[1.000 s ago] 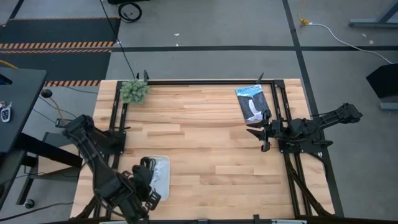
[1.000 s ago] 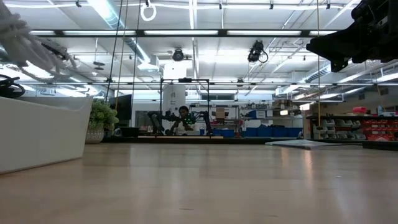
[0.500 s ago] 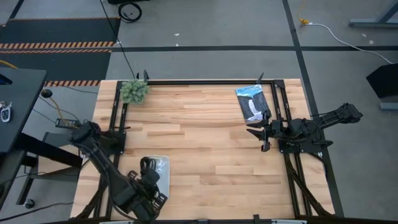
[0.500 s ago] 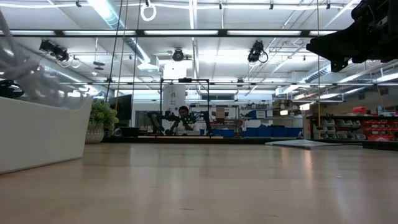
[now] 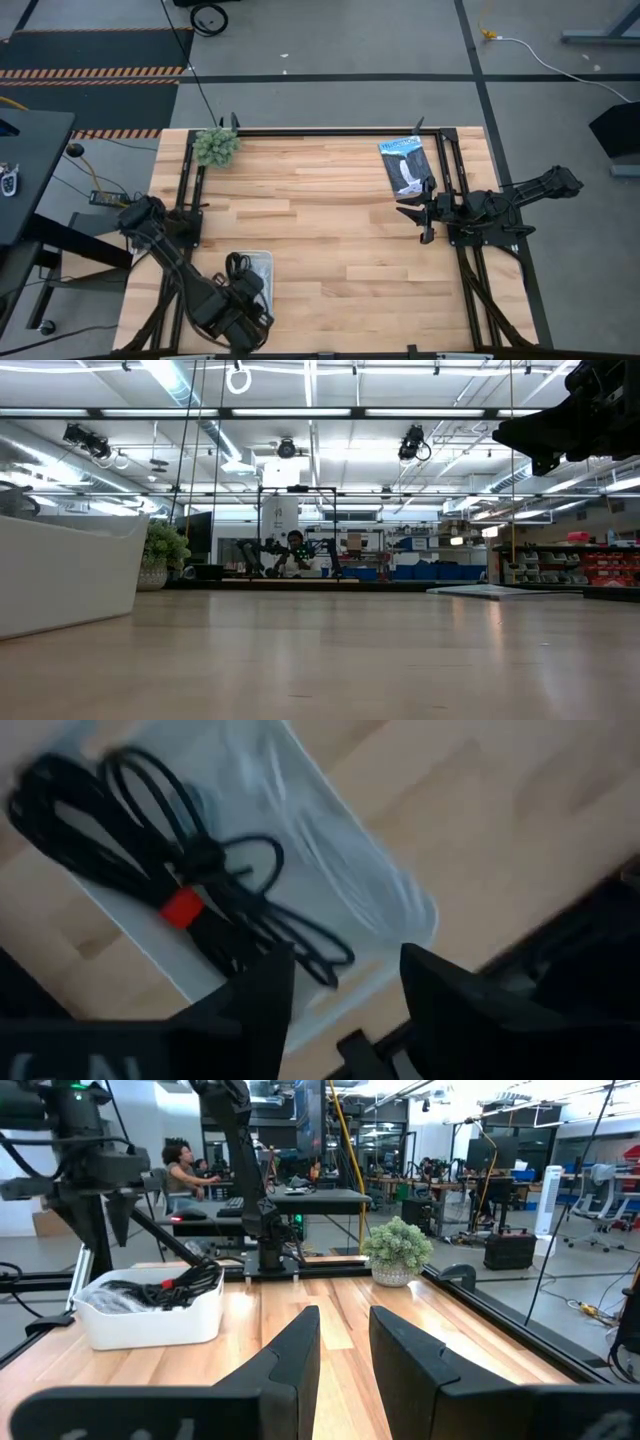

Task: Pick and place USB-C Cables
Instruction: Return to Home Position

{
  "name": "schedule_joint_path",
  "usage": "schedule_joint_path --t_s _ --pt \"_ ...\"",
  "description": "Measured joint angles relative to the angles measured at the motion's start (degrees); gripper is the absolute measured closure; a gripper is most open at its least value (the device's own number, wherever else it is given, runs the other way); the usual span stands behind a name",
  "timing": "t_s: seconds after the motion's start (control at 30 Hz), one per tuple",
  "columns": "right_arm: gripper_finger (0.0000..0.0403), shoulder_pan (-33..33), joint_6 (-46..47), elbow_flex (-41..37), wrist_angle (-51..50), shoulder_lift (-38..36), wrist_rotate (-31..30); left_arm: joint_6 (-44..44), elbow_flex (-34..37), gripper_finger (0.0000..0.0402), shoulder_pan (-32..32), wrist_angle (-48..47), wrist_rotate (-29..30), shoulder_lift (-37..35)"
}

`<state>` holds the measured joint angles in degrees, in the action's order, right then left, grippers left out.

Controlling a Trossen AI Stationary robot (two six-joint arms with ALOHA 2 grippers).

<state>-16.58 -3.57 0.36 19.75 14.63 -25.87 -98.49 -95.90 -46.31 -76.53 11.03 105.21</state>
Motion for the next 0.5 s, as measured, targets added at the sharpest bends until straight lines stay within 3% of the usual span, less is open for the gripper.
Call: schedule_joint_path --t_s 0.23,0.4,0.5 --pt "0.0306 0.0 0.0 -0.01 -0.04 0.0 -0.01 2.05 -0.89 0.0221 2.97 -6.99 0.87 0.07" --pt "0.0306 0.0 0.0 -0.02 -0.03 0.0 0.0 8.03 2.73 0.024 4.07 -1.04 1.9 0.55" --pt "0.0306 0.0 0.0 0.0 -0.04 0.0 0.0 12.57 4.06 0.0249 5.2 3.7 8.66 0.57"
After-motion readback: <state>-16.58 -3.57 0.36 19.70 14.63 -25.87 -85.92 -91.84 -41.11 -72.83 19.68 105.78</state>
